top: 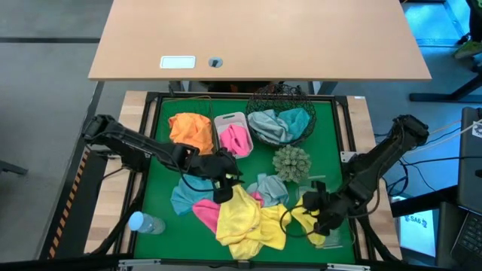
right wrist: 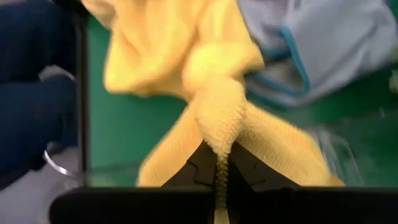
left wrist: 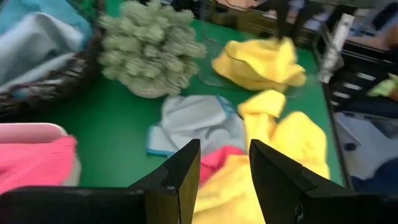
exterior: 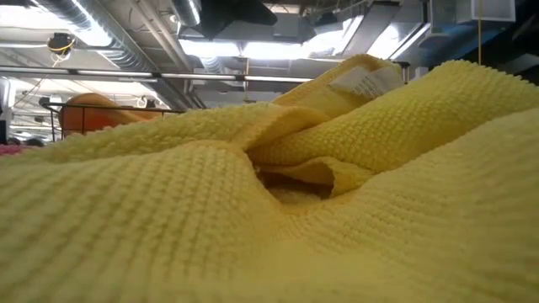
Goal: Sort microfiber towel by color & place in baskets
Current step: Put the yellow microfiber towel into the transparent bin
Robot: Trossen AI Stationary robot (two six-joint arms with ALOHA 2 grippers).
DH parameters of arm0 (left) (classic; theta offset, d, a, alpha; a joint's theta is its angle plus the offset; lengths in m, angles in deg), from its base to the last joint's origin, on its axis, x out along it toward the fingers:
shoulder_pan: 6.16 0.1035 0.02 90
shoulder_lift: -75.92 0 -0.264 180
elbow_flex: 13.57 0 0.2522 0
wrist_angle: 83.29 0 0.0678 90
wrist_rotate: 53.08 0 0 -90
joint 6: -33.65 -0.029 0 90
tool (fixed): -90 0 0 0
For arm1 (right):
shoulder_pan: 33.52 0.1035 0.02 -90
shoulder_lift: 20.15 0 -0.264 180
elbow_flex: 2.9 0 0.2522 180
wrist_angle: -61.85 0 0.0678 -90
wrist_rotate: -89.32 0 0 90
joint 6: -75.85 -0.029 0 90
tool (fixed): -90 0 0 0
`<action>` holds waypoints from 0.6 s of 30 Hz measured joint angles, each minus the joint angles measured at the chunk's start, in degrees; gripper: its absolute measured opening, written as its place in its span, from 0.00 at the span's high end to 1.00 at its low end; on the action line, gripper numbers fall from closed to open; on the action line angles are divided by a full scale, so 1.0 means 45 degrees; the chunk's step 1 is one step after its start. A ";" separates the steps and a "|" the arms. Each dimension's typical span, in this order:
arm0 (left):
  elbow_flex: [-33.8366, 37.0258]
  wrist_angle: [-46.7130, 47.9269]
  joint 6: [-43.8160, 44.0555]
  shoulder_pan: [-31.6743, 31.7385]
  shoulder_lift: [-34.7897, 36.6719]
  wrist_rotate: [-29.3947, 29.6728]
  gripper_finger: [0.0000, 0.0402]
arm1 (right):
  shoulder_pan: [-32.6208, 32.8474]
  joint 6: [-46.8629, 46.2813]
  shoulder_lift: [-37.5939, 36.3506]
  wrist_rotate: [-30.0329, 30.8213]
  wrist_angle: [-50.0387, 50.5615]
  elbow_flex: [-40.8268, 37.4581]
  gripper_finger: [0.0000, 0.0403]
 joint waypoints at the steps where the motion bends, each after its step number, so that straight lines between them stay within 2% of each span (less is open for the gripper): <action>1: 0.0000 0.0005 0.0002 -0.0069 0.0000 -0.0204 0.67 | -0.0062 -0.0007 0.0000 -0.0267 0.0272 0.0000 0.97; 6: 0.0000 0.0006 0.0053 -0.0529 0.0000 -0.1591 0.67 | -0.0294 -0.0091 0.0000 -0.1188 0.1894 0.0000 0.97; 12: 0.0000 0.0006 0.0126 -0.1461 0.0000 -0.1593 0.67 | -0.0260 -0.0029 0.0000 -0.1808 0.3203 0.0000 0.97; 18: 0.0000 -0.0163 0.0150 -0.2331 -0.0258 -0.1431 0.67 | -0.0260 -0.0017 0.0000 -0.2337 0.3363 0.0000 0.97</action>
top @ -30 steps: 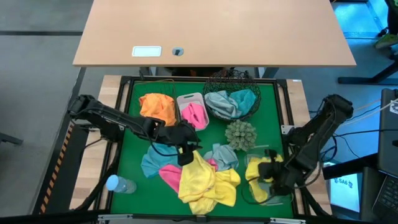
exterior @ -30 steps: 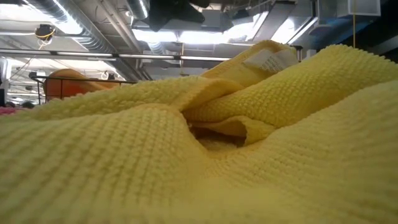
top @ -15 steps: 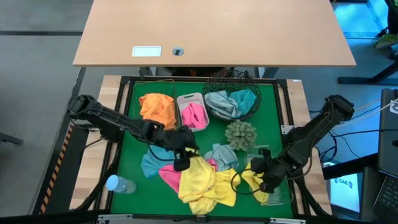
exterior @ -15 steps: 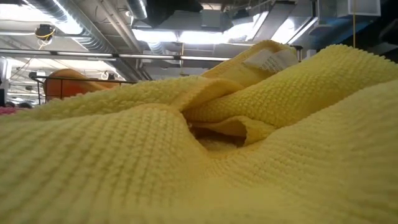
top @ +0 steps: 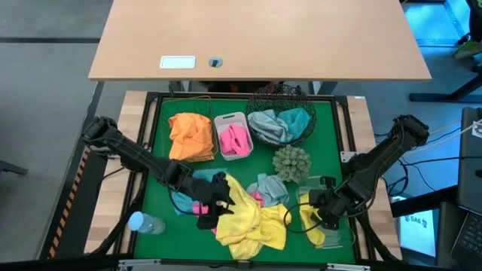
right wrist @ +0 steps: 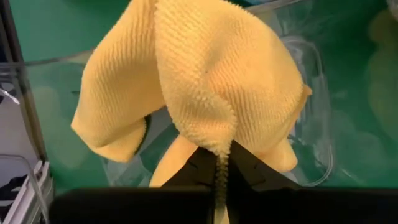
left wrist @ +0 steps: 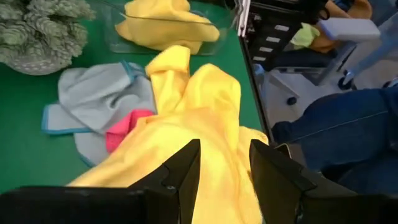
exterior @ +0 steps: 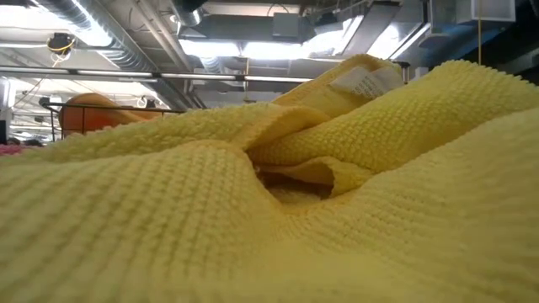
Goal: Sort microfiber towel by color & place in baskets
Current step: Put the yellow microfiber towel into the transparent bin
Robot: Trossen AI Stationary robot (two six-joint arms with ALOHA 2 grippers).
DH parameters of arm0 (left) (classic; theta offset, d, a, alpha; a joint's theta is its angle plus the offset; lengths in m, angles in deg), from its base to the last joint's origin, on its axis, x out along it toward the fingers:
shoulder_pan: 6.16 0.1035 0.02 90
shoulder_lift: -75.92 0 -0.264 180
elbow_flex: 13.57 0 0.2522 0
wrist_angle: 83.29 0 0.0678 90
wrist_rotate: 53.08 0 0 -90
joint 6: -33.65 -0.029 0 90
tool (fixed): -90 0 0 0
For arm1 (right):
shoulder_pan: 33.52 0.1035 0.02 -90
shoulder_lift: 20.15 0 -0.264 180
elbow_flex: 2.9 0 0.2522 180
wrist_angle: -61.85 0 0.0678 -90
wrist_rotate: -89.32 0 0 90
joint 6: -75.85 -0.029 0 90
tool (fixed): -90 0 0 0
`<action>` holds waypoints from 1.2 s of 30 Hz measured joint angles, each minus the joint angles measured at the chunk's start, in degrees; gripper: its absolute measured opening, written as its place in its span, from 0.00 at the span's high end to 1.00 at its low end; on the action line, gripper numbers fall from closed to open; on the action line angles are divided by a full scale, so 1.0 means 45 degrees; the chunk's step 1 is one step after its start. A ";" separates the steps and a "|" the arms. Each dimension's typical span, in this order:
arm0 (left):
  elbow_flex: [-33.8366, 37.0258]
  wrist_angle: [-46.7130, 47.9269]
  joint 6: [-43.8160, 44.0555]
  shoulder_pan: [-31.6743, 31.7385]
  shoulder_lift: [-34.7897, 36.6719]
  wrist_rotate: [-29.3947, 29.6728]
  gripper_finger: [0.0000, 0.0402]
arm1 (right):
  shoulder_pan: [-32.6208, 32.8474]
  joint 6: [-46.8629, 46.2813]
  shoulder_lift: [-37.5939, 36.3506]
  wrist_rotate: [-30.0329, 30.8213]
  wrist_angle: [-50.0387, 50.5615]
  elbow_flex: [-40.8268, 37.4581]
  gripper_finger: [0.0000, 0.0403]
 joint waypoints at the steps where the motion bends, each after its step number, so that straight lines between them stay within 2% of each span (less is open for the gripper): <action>1: 0.0000 -0.0041 0.0202 -0.0118 -0.0110 0.0160 0.67 | 0.0000 0.0002 0.0000 -0.0063 0.0000 0.0000 0.96; 4: 0.0000 0.0332 0.1803 -0.0479 -0.0378 0.0417 0.67 | 0.0000 -0.0004 0.0000 -0.0396 -0.0003 0.0000 0.92; 8: 0.0000 0.0885 0.4717 -0.0670 -0.0569 0.0541 0.67 | 0.0000 -0.0005 0.0000 -0.0635 0.0001 0.0000 0.79; 13: 0.0000 0.2165 0.8693 -0.0789 -0.0769 0.2224 0.67 | 0.0000 -0.0003 0.0000 -0.0630 0.0002 0.0000 0.63; 16: 0.0000 0.2844 1.0571 -0.0725 -0.1005 0.2564 0.67 | 0.0000 0.0000 0.0000 -0.0722 0.0007 0.0000 0.57; 20: 0.0005 0.3157 1.1261 -0.0746 -0.1492 0.2455 0.67 | 0.0000 0.0034 0.0000 -0.1502 0.0058 0.0290 0.55; 25: 0.0005 0.3268 1.1515 -0.0736 -0.2115 0.2407 0.67 | 0.0000 0.0730 -0.0005 -0.1462 0.0175 0.1462 0.54; 36: 0.0005 0.3212 1.1677 -0.0664 -0.3582 0.2408 0.67 | 0.0000 0.2472 -0.0024 0.0936 0.0704 0.4216 0.54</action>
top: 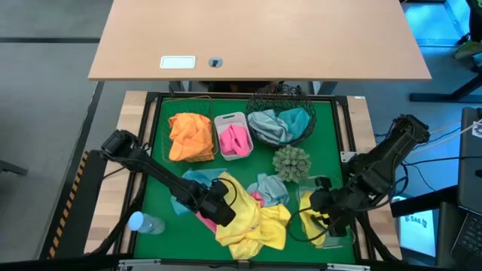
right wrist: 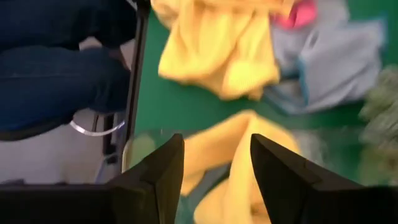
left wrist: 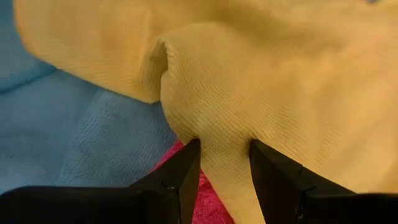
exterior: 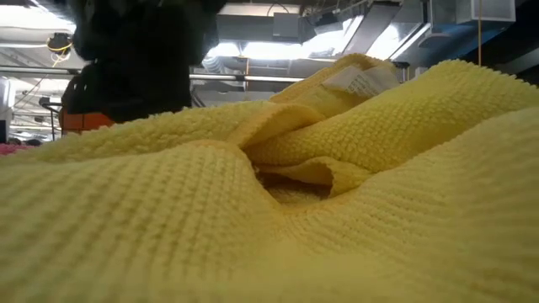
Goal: Sort microfiber towel by color & place in baskets
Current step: Put the yellow microfiber towel into the transparent bin
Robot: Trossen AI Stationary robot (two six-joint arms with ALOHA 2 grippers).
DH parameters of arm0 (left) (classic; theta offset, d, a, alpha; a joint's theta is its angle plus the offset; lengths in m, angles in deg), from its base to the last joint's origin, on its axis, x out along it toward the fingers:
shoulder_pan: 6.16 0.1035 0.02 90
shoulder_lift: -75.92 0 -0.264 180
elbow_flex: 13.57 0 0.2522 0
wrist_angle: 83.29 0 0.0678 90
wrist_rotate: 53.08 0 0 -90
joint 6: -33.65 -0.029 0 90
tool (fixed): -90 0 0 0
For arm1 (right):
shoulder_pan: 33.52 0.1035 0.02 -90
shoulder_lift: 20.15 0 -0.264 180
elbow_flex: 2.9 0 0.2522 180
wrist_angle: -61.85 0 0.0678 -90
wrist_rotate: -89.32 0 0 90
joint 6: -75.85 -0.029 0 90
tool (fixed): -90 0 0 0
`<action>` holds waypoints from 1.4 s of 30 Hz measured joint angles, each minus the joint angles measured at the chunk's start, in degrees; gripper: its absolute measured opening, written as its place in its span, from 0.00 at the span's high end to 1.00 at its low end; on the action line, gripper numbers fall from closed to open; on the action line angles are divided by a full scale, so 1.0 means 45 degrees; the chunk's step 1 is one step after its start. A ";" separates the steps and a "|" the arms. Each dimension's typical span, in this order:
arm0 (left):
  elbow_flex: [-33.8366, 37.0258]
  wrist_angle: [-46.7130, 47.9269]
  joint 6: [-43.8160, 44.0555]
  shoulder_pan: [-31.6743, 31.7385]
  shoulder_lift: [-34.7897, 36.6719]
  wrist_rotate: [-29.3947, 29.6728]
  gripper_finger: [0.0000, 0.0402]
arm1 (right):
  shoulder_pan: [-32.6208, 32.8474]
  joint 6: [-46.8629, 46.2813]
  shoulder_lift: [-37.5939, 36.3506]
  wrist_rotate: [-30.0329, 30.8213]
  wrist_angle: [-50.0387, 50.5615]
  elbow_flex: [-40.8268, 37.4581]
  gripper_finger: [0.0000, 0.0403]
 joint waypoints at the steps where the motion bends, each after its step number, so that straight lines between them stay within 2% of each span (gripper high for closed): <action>1: 0.0000 -0.0029 -0.0010 0.0015 -0.0101 -0.0010 0.67 | 0.0000 0.0245 0.0000 0.0278 -0.0047 0.0127 0.54; 7: 0.0000 -0.0691 -0.0199 0.0074 -0.0230 -0.0249 0.72 | 0.0000 0.1524 0.0004 0.1826 -0.0396 0.0277 0.54; 15: 0.0000 -0.2678 -0.1301 0.0122 -0.0230 -0.0248 0.98 | 0.0000 0.1642 0.0019 0.3898 -0.0401 0.0272 0.54; 21: 0.0000 -0.3864 -0.2420 0.0476 0.0129 -0.0345 0.99 | 0.0000 0.2608 0.0019 0.5123 -0.0638 0.0272 0.54; 26: 0.0000 -0.4830 -0.3591 0.0912 0.0718 -0.0346 0.99 | -0.0021 0.4291 0.0019 0.5627 -0.2068 0.0267 0.54; 31: 0.0000 -0.5889 -0.5165 0.1372 0.1244 -0.0368 1.00 | -0.0605 0.5915 0.0083 0.5654 -0.3690 0.0265 0.54; 35: 0.0000 -0.7331 -0.6442 0.1686 0.1435 -0.1170 1.00 | -0.1528 0.6977 0.0293 0.5342 -0.4464 0.0262 0.54; 38: -0.0005 -0.8219 -0.7064 0.1828 0.1446 -0.1676 1.00 | -0.2382 0.7899 0.0576 0.4265 -0.4986 0.0258 0.54; 42: -0.0003 -0.8782 -0.7706 0.1883 0.1446 -0.1746 1.00 | -0.3444 0.9094 0.1054 0.1859 -0.5702 0.0258 0.54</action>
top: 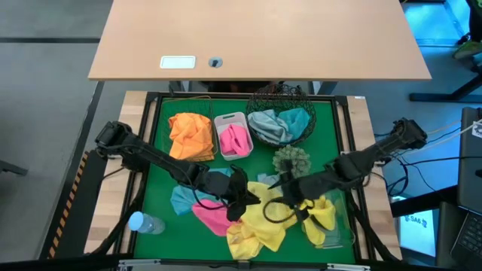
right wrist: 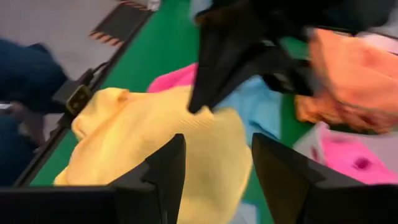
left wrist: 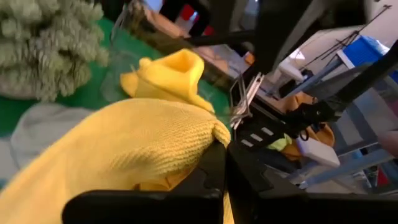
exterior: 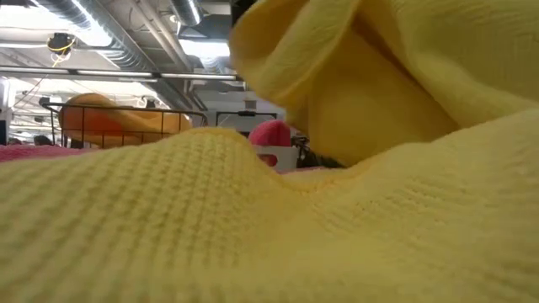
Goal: Sort microfiber towel by color & place in baskets
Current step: Put the yellow microfiber towel into the transparent bin
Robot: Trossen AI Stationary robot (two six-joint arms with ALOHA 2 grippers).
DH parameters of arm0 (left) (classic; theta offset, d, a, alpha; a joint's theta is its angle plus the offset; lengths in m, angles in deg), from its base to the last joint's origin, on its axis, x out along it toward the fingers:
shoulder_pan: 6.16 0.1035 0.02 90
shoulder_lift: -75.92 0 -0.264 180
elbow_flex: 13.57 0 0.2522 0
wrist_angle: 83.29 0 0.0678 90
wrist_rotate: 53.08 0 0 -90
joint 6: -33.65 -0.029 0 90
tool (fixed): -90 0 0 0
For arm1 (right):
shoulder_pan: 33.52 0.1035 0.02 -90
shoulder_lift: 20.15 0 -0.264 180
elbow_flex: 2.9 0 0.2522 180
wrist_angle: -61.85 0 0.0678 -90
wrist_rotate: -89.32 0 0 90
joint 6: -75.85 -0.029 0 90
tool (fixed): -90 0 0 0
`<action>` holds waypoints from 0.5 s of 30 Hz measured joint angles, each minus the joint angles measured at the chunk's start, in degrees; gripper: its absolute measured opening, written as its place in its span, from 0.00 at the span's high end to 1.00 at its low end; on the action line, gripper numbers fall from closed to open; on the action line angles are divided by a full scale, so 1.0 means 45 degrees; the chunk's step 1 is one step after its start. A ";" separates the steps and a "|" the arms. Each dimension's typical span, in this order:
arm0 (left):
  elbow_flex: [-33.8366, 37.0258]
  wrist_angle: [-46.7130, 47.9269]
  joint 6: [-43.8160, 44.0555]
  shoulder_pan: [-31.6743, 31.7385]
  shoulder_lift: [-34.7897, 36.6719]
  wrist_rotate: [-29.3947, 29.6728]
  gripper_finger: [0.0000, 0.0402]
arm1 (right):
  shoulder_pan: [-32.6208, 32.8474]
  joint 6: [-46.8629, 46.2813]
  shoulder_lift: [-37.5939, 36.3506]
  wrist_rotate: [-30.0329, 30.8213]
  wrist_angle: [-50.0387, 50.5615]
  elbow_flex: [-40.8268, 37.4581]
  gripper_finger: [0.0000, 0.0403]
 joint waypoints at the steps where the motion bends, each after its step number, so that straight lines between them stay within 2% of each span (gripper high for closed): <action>1: 0.0000 -0.0056 -0.0104 0.0012 0.0000 0.0002 1.00 | -0.0224 0.0269 0.0140 -0.0629 -0.0153 0.0000 0.54; 4: 0.0003 -0.0021 -0.0296 0.0022 0.0000 0.0046 1.00 | -0.0782 0.0852 0.0560 -0.2292 -0.0330 0.0000 0.54; 7: 0.0002 -0.0036 -0.0434 0.0022 0.0000 0.0086 1.00 | -0.1108 0.1376 0.0915 -0.3412 -0.0604 0.0000 0.54; 10: 0.0003 -0.0037 -0.0440 0.0022 0.0000 0.0095 1.00 | -0.1258 0.1840 0.1239 -0.3575 -0.0824 0.0000 0.54; 15: 0.0003 -0.0119 -0.0442 0.0009 0.0000 0.0095 1.00 | -0.1248 0.2000 0.1750 -0.2976 -0.0964 0.0000 0.54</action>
